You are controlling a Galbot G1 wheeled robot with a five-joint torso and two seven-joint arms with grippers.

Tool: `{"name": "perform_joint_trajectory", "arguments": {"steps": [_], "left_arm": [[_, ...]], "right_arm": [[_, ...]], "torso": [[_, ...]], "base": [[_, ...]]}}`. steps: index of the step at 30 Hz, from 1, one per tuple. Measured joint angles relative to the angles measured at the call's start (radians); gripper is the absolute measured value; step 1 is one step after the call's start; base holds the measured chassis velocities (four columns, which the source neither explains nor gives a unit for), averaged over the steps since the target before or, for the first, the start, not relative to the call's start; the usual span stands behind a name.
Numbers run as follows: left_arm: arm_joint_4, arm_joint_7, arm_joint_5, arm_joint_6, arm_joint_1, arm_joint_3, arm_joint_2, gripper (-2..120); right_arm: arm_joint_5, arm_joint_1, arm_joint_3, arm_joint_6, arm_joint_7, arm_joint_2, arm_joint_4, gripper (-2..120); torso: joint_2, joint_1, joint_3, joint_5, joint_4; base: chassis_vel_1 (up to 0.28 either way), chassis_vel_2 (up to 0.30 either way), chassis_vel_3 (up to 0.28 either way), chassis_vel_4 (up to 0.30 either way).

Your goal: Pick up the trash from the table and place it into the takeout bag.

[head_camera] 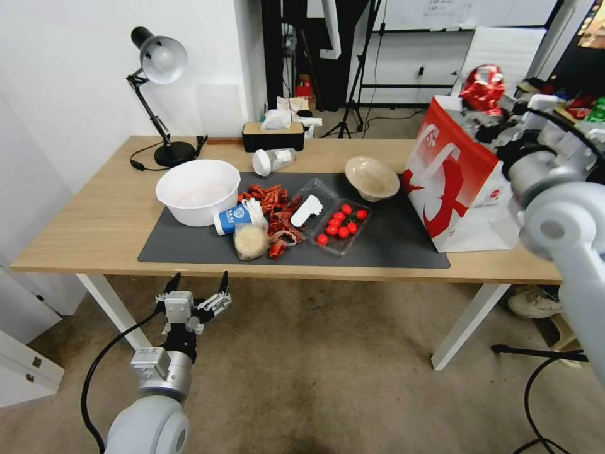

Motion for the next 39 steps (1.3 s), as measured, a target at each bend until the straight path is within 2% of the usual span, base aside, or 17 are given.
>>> {"name": "perform_joint_trajectory", "arguments": {"steps": [2,3,4,6,8,9,10,11,12,14,21,24,30,35,39], "left_arm": [[0.0,0.0,0.0,0.0,-0.001,-0.001,0.001,100],[0.0,0.0,-0.001,0.0,-0.002,-0.003,0.003,100],[0.0,0.0,-0.001,0.0,-0.002,-0.003,0.003,100],[-0.001,0.001,-0.001,0.0,-0.002,-0.007,0.005,100],[-0.002,0.001,-0.001,0.0,-0.002,-0.007,0.005,100],[-0.003,0.001,0.001,0.0,-0.002,-0.008,0.005,100],[-0.003,0.001,0.001,0.0,-0.002,-0.008,0.005,100],[-0.003,0.001,0.002,0.0,-0.001,-0.008,0.005,100],[-0.003,0.001,0.002,0.0,-0.001,-0.008,0.005,100],[-0.009,0.001,0.002,0.0,0.003,-0.01,0.004,100],[-0.022,0.001,0.001,0.0,0.006,-0.018,0.006,100],[-0.026,0.001,0.002,0.001,0.008,-0.017,0.002,100],[-0.027,0.001,0.004,0.0,0.013,-0.014,-0.003,100],[-0.028,-0.001,0.004,-0.002,0.016,-0.012,-0.01,100],[-0.027,0.004,0.005,-0.002,0.018,-0.011,-0.015,100]], "right_arm": [[0.001,0.0,0.0,-0.002,0.003,0.0,-0.004,55],[0.001,-0.002,-0.001,-0.005,0.011,0.002,-0.009,61],[0.001,-0.002,-0.001,-0.005,0.011,0.002,-0.009,61],[0.0,-0.007,0.0,-0.01,0.017,0.004,-0.013,73],[0.0,-0.007,0.0,-0.011,0.017,0.004,-0.013,76],[-0.001,-0.01,0.001,-0.015,0.018,0.003,-0.014,84],[-0.001,-0.01,0.001,-0.015,0.018,0.003,-0.014,84],[-0.002,-0.015,0.004,-0.018,0.018,0.001,-0.014,92],[-0.002,-0.015,0.004,-0.018,0.018,0.001,-0.014,92],[-0.001,-0.035,0.017,-0.018,0.013,0.001,0.001,99],[0.005,-0.078,0.049,-0.009,-0.013,0.003,0.048,100],[0.008,-0.098,0.071,0.039,-0.048,-0.004,0.078,100],[0.009,-0.149,0.105,0.065,-0.105,-0.016,0.146,100],[-0.021,-0.277,0.145,0.104,-0.191,0.002,0.226,100],[-0.08,-0.417,0.16,0.122,-0.266,0.053,0.279,100]], "torso": [[0.0,0.0,0.0,0.0001,0.0],[0.0,0.0,0.0,0.0001,0.0],[0.0,0.0,0.0,0.0001,0.0],[0.0,0.0,0.0,-0.0001,0.0001],[0.0,0.0,0.0,-0.0001,0.0001],[0.0,0.0,0.0,-0.0001,0.0001],[0.0,0.0,0.0,-0.0001,0.0001],[0.0,0.0,0.0,-0.0002,0.0001],[0.0,0.0,0.0,-0.0002,0.0001],[0.0,0.0,0.0,-0.0002,0.0002],[0.0,0.0,0.0,-0.0001,0.0001],[0.0,0.0,0.0,-0.0002,0.0001],[0.0,0.0,0.0,-0.0004,0.0003],[0.0,0.0,0.0,-0.0003,0.0003],[0.0,0.0,0.0,-0.0002,0.0004]], "base": [[0.0,0.0,0.0,0.0],[0.0,0.0,0.0,0.0],[0.0,0.0,0.0,0.0],[0.0,0.0,0.0,0.0],[0.0,0.0,0.0,0.0],[0.0,0.0,0.0,0.0],[0.0,0.0,0.0,0.0],[0.0,0.0,0.0,0.0],[0.0,0.0,0.0,0.0],[0.0,0.0,0.0,0.0],[0.0,0.0,0.0,0.0],[0.0,0.0,0.0,0.0],[0.0,0.0,0.0,0.0],[0.0,0.0,0.0,0.0],[0.0,0.0,0.0,0.0]]}}
